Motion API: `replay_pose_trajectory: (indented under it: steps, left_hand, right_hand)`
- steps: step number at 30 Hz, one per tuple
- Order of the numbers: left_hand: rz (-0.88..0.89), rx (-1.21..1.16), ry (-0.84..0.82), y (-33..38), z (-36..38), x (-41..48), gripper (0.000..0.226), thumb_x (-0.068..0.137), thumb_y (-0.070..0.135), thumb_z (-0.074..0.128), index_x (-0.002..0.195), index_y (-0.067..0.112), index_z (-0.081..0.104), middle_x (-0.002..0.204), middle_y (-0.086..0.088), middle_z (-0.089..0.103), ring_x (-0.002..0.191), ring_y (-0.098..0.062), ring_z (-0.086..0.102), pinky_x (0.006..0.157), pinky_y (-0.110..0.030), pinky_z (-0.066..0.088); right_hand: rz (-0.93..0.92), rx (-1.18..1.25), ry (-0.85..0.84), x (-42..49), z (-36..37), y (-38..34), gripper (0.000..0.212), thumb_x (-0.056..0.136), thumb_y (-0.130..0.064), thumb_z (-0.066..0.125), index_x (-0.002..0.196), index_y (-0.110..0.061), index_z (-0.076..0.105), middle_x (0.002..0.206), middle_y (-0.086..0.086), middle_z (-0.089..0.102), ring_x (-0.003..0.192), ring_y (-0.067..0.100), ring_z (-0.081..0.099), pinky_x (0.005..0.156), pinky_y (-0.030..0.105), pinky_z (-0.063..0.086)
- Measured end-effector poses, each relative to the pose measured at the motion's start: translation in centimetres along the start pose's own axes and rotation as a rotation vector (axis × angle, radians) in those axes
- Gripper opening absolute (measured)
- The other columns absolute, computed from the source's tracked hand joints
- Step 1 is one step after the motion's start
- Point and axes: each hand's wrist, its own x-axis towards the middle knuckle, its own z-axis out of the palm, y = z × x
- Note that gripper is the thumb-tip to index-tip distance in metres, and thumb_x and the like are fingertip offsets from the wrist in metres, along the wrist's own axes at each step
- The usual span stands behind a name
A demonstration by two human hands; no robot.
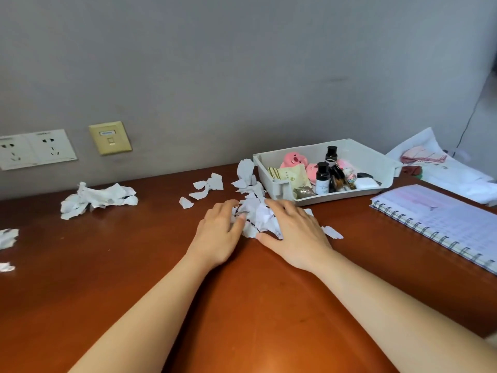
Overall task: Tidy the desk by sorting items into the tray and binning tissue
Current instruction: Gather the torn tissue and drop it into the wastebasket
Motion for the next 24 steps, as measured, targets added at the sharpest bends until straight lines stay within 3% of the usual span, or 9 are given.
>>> replay_pose_trajectory:
  steps: [3, 6, 9, 12, 17, 22, 24]
  left_hand:
    - [0.035, 0.068, -0.059, -0.3, 0.1, 0.6, 0.050, 0.095, 0.045, 0.042, 0.140, 0.023, 0.040, 0.146, 0.003, 0.035, 0.135, -0.018, 0.031, 0.109, -0.035, 0.024]
    - [0.075, 0.060, -0.104, -1.0, -0.2, 1.4, 0.040, 0.091, 0.040, 0.053, 0.127, 0.022, 0.052, 0.133, 0.001, 0.048, 0.125, -0.020, 0.042, 0.105, -0.035, 0.032]
    - [0.106, 0.010, -0.077, -1.5, -0.7, 1.7, 0.021, 0.091, 0.027, 0.056, 0.109, 0.016, 0.058, 0.116, -0.002, 0.056, 0.111, -0.021, 0.050, 0.094, -0.032, 0.039]
    - [0.134, 0.009, -0.043, -1.7, -0.7, 1.7, 0.013, 0.093, 0.022, 0.054, 0.101, 0.014, 0.060, 0.100, 0.000, 0.054, 0.098, -0.018, 0.050, 0.078, -0.024, 0.035]
    - [0.129, -0.019, 0.015, -1.7, -0.8, 1.5, 0.018, 0.097, 0.021, 0.045, 0.080, 0.016, 0.050, 0.078, 0.003, 0.047, 0.072, -0.013, 0.042, 0.059, -0.015, 0.030]
    - [0.073, -0.045, 0.087, -1.7, -1.0, 1.3, 0.020, 0.098, 0.026, 0.046, 0.083, 0.016, 0.055, 0.077, -0.003, 0.062, 0.073, -0.021, 0.057, 0.066, -0.034, 0.045]
    - [0.054, -0.071, 0.131, -1.8, -1.1, 1.2, 0.021, 0.097, 0.028, 0.047, 0.084, 0.016, 0.057, 0.077, -0.002, 0.064, 0.071, -0.019, 0.058, 0.066, -0.035, 0.048]
  right_hand:
    - [-0.044, 0.026, -0.032, 0.5, 0.3, -0.6, 0.055, 0.093, -0.047, 0.046, 0.142, -0.029, 0.031, 0.145, -0.004, 0.037, 0.134, 0.019, 0.033, 0.106, 0.036, 0.029]
    - [-0.047, 0.037, -0.010, 1.4, 0.6, -1.0, 0.040, 0.096, -0.038, 0.045, 0.134, -0.028, 0.042, 0.135, -0.002, 0.046, 0.128, 0.020, 0.037, 0.101, 0.036, 0.032]
    - [-0.054, 0.007, 0.014, 1.8, 0.8, -1.4, 0.026, 0.096, -0.031, 0.045, 0.120, -0.027, 0.051, 0.125, -0.003, 0.051, 0.120, 0.021, 0.042, 0.094, 0.035, 0.037]
    - [-0.062, -0.011, 0.038, 1.7, 0.7, -1.6, 0.018, 0.096, -0.028, 0.043, 0.112, -0.026, 0.053, 0.119, -0.004, 0.052, 0.114, 0.021, 0.047, 0.075, 0.029, 0.035]
    - [-0.032, -0.022, 0.094, 1.4, 0.3, -1.8, 0.021, 0.098, -0.032, 0.041, 0.115, -0.026, 0.052, 0.120, -0.004, 0.058, 0.105, 0.027, 0.057, 0.071, 0.029, 0.033]
    - [-0.006, 0.002, 0.142, 1.1, 0.1, -1.8, 0.025, 0.098, -0.039, 0.040, 0.114, -0.024, 0.053, 0.106, 0.004, 0.066, 0.099, 0.030, 0.058, 0.067, 0.029, 0.033]
    - [-0.003, 0.040, 0.186, 1.1, 0.0, -1.8, 0.026, 0.098, -0.040, 0.042, 0.110, -0.023, 0.056, 0.094, 0.004, 0.065, 0.091, 0.029, 0.059, 0.061, 0.028, 0.031]
